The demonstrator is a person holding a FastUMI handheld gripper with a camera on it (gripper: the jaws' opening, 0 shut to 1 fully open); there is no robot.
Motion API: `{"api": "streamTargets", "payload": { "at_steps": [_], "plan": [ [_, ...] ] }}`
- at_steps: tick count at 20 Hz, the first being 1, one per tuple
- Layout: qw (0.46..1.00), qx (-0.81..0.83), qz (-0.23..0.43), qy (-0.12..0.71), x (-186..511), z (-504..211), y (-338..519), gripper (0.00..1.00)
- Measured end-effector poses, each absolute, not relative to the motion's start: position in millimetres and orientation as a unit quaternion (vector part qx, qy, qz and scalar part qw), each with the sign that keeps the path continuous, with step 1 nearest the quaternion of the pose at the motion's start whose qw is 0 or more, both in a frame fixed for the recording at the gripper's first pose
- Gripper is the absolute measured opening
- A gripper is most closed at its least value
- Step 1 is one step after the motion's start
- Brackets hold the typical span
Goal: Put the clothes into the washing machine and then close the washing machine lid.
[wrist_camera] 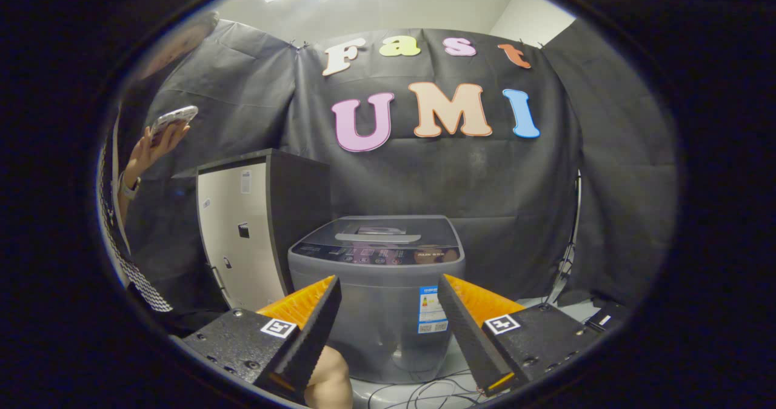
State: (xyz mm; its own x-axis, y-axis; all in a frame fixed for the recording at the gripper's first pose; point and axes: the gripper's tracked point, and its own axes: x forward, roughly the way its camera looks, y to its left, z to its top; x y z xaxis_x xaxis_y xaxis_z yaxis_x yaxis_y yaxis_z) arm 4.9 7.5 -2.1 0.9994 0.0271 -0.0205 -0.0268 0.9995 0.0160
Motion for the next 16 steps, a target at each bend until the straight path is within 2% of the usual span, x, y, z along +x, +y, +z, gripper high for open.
{"api": "streamTargets", "payload": {
  "at_steps": [16],
  "plan": [
    [1.000, 0.009, 0.023, 0.014, 5.2, -3.3, 12.8, 0.97]
  ]
}}
